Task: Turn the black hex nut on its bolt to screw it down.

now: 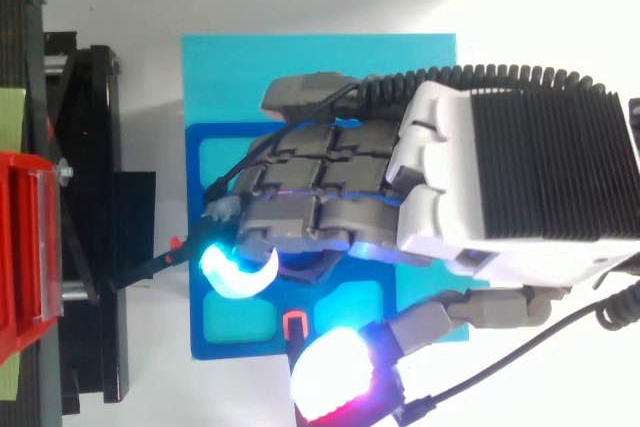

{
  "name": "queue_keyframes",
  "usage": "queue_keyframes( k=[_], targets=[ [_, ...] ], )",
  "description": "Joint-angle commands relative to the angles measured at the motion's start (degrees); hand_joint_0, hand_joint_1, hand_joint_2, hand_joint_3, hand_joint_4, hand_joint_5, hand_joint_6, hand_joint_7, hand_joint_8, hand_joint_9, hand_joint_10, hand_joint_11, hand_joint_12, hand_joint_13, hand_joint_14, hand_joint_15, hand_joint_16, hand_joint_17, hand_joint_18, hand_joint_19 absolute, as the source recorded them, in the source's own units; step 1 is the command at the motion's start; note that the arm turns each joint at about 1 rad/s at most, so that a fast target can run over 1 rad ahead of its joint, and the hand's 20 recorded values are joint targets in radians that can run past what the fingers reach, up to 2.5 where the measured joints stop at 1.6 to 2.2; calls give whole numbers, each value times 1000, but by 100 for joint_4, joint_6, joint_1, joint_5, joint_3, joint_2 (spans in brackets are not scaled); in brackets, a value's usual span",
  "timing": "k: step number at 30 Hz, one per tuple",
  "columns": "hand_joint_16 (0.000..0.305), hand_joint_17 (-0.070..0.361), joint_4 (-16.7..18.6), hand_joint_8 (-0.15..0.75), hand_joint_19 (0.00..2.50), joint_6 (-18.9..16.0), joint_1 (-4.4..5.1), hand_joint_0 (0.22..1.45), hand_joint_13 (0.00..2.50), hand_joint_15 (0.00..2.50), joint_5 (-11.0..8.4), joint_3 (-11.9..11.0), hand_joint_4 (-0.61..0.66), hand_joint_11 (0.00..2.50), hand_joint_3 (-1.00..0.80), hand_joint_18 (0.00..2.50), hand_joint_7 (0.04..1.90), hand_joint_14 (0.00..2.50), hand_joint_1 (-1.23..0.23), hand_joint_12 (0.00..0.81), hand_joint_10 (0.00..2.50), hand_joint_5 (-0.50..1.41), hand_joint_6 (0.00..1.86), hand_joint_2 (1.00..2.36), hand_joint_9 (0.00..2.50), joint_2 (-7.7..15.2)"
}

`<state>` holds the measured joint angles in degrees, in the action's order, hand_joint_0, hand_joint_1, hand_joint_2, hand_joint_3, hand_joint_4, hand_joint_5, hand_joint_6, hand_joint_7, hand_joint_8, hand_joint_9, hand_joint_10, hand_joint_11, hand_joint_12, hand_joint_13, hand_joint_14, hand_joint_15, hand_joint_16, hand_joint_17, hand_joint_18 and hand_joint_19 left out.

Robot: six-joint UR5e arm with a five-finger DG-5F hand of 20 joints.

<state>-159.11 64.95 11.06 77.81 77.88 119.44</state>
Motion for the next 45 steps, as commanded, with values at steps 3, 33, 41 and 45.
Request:
queue_keyframes(
  k=[3,33,41,45],
  targets=[
    [46,105,355,270,214,211,10,503,530,207,164,-36,177,326,-500,406,1005,7,-460,321,8,-150,502,1000,557,212],
    [48,108,240,269,222,281,-25,502,521,206,1096,-476,186,335,-500,393,1145,7,-436,330,9,-135,500,1000,532,730],
    [48,108,188,268,229,290,-95,501,523,210,1315,-476,194,337,-500,392,1147,7,-434,329,8,-135,500,1000,532,730],
    [48,108,135,268,229,334,-157,502,524,213,1535,-519,189,336,-500,393,1148,7,-434,330,8,-135,500,1000,531,730]
  ],
)
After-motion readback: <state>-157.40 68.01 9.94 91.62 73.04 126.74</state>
